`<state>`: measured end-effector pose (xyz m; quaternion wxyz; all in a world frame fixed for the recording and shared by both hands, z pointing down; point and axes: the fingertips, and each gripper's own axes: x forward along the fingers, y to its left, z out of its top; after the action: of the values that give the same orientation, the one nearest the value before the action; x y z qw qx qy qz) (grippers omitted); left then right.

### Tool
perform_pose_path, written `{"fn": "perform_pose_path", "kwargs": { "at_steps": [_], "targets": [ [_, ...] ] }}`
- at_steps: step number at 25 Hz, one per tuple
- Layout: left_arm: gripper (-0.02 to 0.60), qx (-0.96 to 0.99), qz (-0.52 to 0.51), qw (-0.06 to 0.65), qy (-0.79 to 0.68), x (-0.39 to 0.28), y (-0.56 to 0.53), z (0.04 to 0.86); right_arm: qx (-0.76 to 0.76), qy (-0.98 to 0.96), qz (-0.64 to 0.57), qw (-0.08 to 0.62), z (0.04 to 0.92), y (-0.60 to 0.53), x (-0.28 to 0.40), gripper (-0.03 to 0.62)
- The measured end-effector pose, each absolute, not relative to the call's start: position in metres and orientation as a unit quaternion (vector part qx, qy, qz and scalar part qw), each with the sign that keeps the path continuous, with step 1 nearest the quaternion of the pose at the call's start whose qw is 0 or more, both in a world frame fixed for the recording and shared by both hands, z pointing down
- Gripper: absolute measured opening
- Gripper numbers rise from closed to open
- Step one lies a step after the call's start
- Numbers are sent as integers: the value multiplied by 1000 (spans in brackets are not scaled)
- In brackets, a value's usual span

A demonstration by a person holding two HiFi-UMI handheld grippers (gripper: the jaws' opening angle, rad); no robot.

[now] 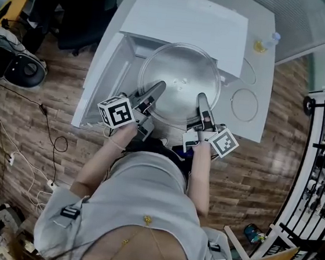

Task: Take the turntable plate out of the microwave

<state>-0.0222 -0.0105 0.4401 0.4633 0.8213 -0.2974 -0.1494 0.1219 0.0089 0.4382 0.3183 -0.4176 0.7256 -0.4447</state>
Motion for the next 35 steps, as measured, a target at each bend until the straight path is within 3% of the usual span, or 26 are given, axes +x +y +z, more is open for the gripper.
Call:
{"fn": "perform_pose_path", "kwargs": {
  "at_steps": [20,35],
  "targets": [
    [84,827,-101,483,-269,-32,-120,431,-460,697,-448,319,432,-90,111,57],
    [94,808,-88,520,-262,-30,-133,442,-487,660,-480,310,447,-104,117,55]
  ]
}}
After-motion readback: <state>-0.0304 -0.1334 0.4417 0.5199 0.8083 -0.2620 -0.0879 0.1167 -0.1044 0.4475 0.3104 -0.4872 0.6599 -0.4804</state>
